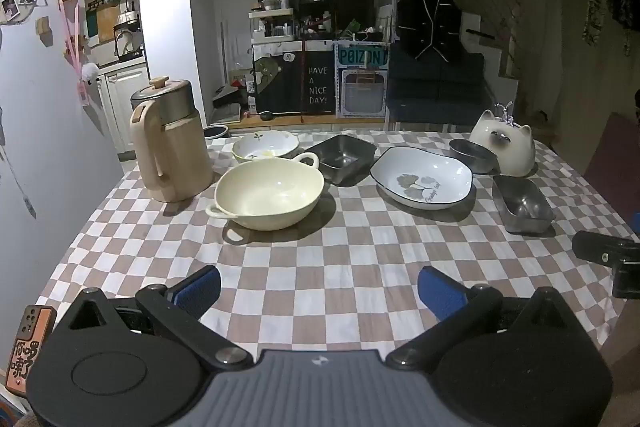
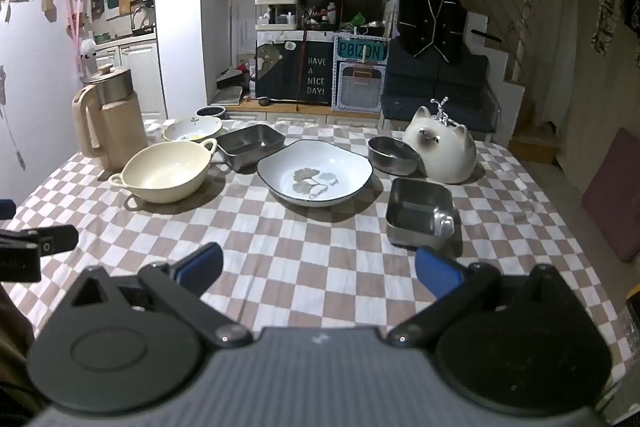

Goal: Organize plates and bowls

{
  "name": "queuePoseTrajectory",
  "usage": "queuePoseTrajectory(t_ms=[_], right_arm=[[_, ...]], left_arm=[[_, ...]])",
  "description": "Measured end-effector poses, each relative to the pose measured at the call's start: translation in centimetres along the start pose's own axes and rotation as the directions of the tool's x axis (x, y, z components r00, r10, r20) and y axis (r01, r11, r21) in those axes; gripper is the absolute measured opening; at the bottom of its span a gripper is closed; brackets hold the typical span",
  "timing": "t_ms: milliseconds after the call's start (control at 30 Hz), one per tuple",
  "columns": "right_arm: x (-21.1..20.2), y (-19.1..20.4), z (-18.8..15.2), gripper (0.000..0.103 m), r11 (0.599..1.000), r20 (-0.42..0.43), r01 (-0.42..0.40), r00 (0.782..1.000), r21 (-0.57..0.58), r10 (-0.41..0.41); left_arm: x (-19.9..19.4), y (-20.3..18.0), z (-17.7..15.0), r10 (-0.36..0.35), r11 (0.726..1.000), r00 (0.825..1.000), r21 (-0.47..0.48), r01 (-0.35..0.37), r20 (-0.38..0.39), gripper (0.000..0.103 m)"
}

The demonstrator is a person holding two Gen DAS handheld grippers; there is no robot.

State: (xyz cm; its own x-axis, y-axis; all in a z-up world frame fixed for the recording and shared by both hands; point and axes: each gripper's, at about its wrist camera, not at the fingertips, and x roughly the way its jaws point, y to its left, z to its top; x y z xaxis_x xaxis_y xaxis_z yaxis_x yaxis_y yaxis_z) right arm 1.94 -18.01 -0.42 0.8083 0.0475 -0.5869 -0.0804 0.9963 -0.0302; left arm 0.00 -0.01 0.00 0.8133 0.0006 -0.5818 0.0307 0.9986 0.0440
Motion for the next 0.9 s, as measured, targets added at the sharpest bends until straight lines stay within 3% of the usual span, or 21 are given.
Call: queuePoseTrajectory(t_ms=[900], right_arm=[[0.07, 0.1, 0.05, 0.103, 1.0, -0.007, 0.0, 1.0, -0.002, 0.0]], left_arm=[[-0.09, 0.18, -0.08, -0.015, 1.0, 1.0, -0.013, 0.015, -0.005, 0.103]])
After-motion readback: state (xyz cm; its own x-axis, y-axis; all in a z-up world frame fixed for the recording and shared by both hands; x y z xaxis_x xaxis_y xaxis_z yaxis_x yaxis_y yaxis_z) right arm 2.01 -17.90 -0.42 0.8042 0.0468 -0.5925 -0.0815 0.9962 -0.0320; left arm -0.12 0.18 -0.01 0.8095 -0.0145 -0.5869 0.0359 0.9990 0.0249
